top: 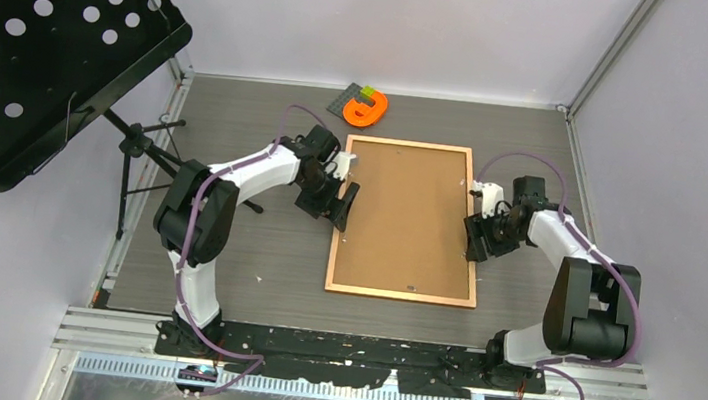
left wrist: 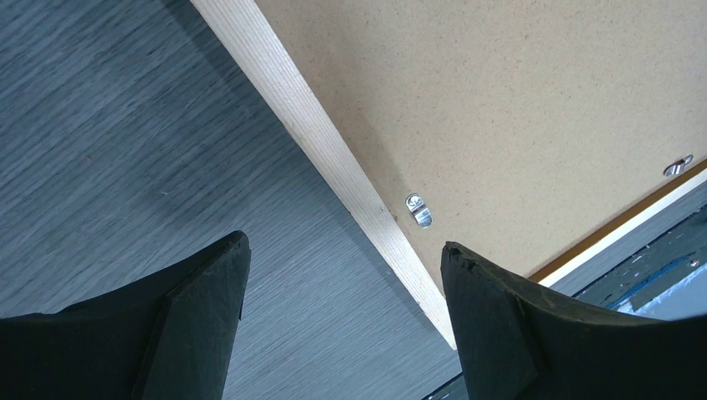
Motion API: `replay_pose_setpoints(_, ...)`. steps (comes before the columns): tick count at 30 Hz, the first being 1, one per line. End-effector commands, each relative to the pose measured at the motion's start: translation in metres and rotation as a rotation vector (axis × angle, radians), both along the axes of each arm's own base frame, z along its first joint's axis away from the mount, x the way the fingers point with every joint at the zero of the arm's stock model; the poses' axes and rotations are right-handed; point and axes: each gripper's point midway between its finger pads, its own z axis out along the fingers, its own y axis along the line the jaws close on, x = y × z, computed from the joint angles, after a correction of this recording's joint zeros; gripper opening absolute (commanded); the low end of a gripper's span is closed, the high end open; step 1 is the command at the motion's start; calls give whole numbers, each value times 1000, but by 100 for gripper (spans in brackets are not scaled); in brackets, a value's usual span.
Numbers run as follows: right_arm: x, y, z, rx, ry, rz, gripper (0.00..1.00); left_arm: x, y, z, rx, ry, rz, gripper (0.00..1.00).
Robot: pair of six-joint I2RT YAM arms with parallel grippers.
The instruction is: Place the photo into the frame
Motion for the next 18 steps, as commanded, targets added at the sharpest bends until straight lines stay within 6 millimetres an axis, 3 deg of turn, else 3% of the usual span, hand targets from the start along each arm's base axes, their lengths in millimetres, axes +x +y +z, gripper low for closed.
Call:
replay_pose_setpoints(1,12,-5,2,-35,-42,-6,65,10,-2,22,-25,-60,-9,84)
replay_pose_setpoints(18,26,-5,4,-63,-62,-39,64,8,0,23,-26,-60,-14,84)
